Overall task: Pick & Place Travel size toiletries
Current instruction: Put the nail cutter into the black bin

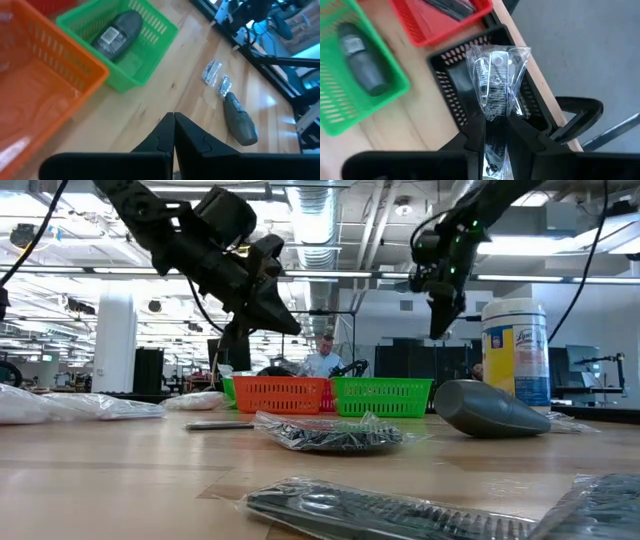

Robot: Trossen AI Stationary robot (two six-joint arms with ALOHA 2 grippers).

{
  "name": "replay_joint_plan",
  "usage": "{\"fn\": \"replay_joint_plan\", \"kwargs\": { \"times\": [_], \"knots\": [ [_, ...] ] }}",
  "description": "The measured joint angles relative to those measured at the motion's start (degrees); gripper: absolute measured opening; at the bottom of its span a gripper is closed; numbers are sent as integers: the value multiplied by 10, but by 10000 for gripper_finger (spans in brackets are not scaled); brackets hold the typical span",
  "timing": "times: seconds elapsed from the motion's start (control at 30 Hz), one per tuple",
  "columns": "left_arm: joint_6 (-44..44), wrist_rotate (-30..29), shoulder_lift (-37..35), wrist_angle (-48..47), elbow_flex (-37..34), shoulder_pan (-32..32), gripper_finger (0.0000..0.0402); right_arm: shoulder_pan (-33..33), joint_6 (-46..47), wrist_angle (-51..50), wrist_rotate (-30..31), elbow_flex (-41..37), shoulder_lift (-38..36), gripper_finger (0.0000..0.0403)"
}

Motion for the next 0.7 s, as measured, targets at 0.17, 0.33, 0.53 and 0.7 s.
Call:
{"fn": "replay_joint_plan", "kwargs": {
  "times": [0.17, 0.33, 0.53, 0.7],
  "knots": [
    [47, 81, 0, 3, 0, 44, 0, -11, -8, 7, 0, 6, 47, 48],
    [84, 152, 0, 1, 0, 74, 0, -12, -16, 2, 0, 54, 104, 48],
    [106, 185, 0, -7, 0, 91, 0, -17, -81, -33, -6, 130, 183, 48],
    [120, 186, 0, -20, 0, 107, 0, -37, -123, -73, -73, 159, 214, 48]
  ]
}}
